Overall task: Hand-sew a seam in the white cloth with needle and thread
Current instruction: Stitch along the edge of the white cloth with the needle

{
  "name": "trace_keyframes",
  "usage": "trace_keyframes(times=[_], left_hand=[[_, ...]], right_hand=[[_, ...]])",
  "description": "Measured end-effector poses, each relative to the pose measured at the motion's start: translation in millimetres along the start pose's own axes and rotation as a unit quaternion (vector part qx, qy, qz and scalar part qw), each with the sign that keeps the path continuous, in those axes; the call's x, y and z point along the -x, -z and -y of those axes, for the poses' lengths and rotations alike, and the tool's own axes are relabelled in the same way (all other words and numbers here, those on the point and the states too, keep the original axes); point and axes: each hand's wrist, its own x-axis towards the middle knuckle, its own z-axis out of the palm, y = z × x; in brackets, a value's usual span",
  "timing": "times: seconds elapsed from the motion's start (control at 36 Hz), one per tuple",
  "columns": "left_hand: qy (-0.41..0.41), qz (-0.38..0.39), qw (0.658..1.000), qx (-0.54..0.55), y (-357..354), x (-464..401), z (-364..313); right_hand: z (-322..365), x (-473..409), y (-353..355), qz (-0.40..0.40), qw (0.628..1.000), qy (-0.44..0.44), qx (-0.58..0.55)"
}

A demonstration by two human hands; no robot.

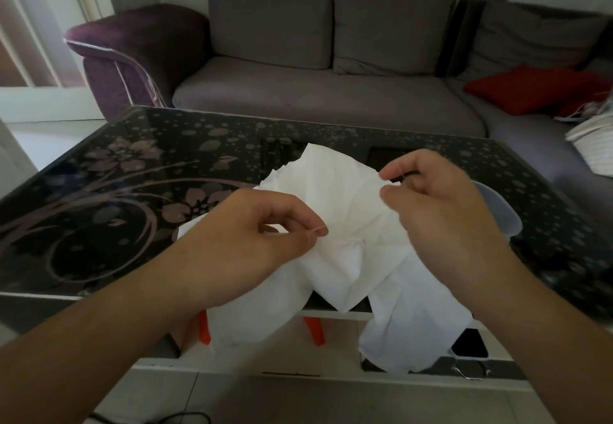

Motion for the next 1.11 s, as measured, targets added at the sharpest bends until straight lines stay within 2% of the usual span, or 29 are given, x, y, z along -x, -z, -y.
trace_keyframes(times=[0.08, 0.14, 0.28, 0.36, 0.69, 0.86, 1.03, 1.11], left_hand=[[-0.004, 0.004, 1.0, 0.003, 3.4, 1.8, 0.5], [-0.01, 0.002, 1.0, 0.0, 4.5, 2.3, 0.1], [-0.016, -0.001, 1.0, 0.002, 4.8, 3.3, -4.6], [-0.014, 0.007, 1.0, 0.011, 4.3, 4.5, -5.9], [-0.014, -0.022, 1.0, -0.014, 2.2, 8.3, -10.8], [-0.034, -0.037, 0.999, -0.018, 2.9, 11.0, -14.3], [-0.046, -0.03, 0.998, -0.017, 4.2, 13.2, -15.2], [-0.05, -0.039, 0.997, -0.035, 3.0, 12.0, -15.6]], right_hand=[[-1.6, -2.9, 0.7, -0.028, 0.999, -0.035, -0.02], [-0.6, -0.8, 2.5, -0.013, 0.999, -0.023, -0.04], [10.5, 14.1, 3.0, 0.118, 0.987, 0.105, -0.01], [9.7, 17.2, -4.9, 0.156, 0.978, 0.137, 0.025], [9.7, 16.1, -5.9, 0.229, 0.969, 0.096, -0.006], [9.1, 12.3, -7.7, 0.22, 0.972, 0.085, -0.004], [9.3, 13.9, -6.9, 0.273, 0.958, 0.081, -0.022], [8.3, 13.2, -5.8, 0.26, 0.961, 0.095, 0.005]])
